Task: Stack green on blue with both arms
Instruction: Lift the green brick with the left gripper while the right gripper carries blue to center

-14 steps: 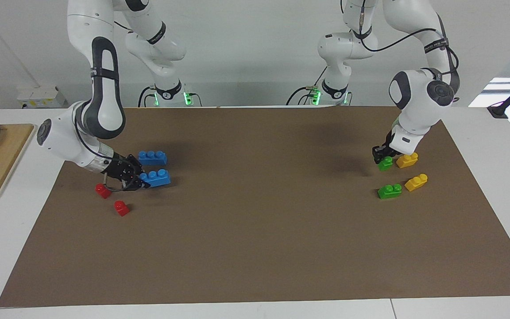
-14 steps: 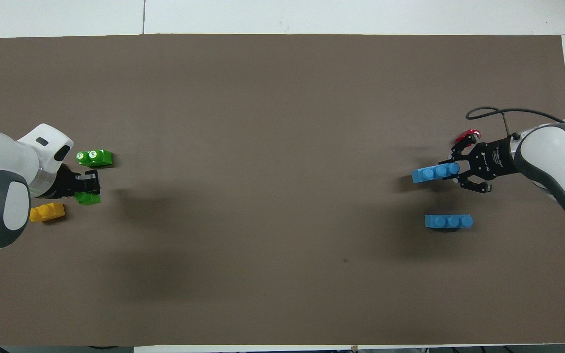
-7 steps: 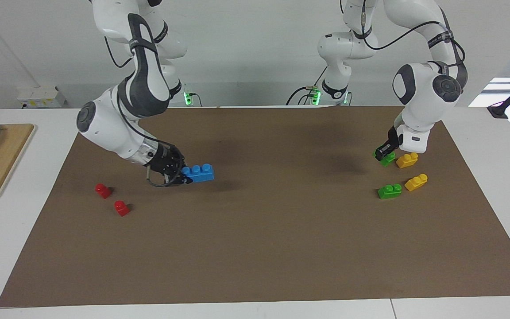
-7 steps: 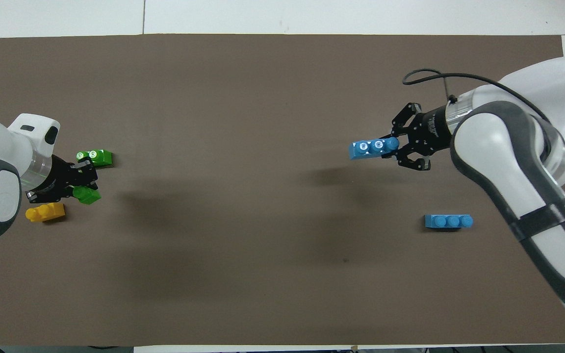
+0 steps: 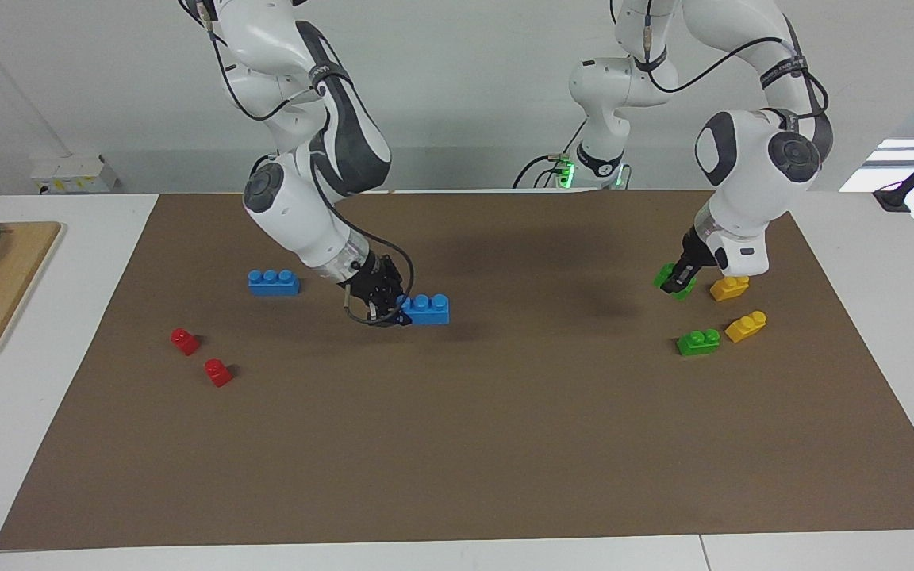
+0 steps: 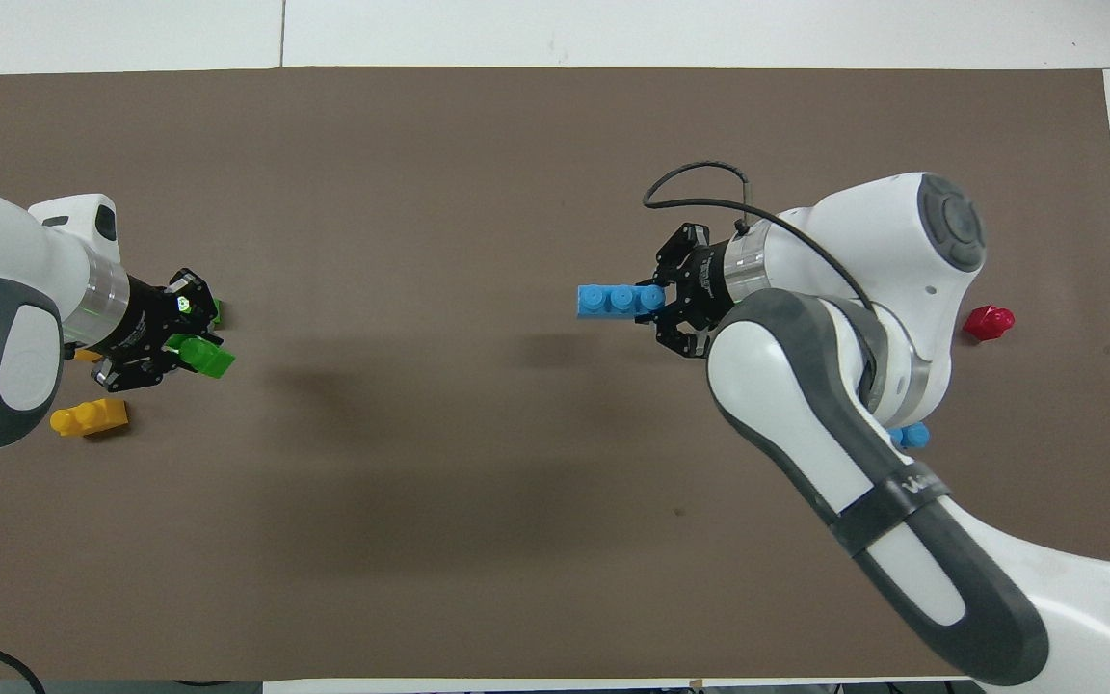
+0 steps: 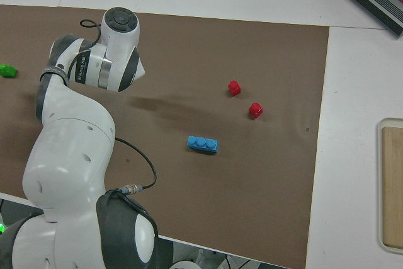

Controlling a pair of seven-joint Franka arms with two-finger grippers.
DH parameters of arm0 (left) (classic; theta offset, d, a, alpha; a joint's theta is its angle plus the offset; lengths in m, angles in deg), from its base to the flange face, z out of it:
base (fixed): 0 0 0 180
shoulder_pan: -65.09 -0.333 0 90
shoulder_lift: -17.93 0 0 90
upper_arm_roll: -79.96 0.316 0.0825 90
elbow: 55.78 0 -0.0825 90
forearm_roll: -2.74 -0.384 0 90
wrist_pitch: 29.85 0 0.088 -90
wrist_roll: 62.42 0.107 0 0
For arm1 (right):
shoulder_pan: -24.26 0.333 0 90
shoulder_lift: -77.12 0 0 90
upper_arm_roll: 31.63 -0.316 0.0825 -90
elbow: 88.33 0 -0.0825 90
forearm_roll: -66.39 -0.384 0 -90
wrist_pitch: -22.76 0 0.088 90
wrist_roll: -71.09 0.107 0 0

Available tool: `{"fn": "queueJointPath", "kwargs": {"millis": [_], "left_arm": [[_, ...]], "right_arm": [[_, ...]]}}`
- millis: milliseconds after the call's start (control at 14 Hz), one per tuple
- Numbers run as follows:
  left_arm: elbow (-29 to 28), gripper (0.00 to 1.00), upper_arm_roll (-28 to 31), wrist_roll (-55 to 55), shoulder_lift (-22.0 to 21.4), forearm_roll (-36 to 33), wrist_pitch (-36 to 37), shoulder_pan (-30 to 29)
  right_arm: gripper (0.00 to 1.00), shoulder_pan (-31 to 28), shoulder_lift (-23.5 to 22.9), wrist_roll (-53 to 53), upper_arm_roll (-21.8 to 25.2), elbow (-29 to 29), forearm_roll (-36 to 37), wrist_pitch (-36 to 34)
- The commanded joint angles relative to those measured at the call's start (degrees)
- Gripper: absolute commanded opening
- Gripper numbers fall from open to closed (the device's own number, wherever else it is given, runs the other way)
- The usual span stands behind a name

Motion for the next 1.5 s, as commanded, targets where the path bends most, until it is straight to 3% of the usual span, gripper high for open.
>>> {"fn": "queueJointPath", "kwargs": {"millis": [0, 286, 500, 786, 1071, 1286, 1429], "left_arm": [[4.42, 0.0, 0.37, -13.7, 2.4, 1.47, 2.56, 1.7], [4.17, 0.0, 0.1, -35.86, 2.49, 2.17, 0.55, 8.47], [3.73, 0.0, 0.1, -46.76, 2.49, 8.06, -2.17, 10.84], [3.82, 0.0, 0.37, -60.75, 2.58, 6.67, -4.73, 19.1], [3.55, 0.0, 0.37, -74.39, 2.58, 5.25, -4.9, 22.09], [4.61, 0.0, 0.19, -83.69, 2.58, -0.79, -3.5, 23.41], [3.47, 0.0, 0.1, -84.33, 3.19, -0.99, -7.34, 24.99]], "right_arm": [[0.0, 3.29, 0.96, 0.08, 0.15, -4.76, -2.53, 5.39], [0.0, 6.55, -0.88, -3.96, 0.15, -5.2, -4.55, 6.36], [0.0, 6.55, -1.85, -9.58, 0.15, -5.73, -8.58, 6.53], [0.0, 6.2, -2.9, -10.91, 0.15, -6.69, -8.77, 8.38], [0.0, 6.11, -4.49, -10.84, 0.15, -7.13, -8.86, 10.74], [0.0, 6.63, -4.58, -7.77, 0.15, -8.01, -9.21, 12.41], [0.0, 6.72, -4.66, -3.02, 0.24, -8.01, -9.12, 13.65]]}}
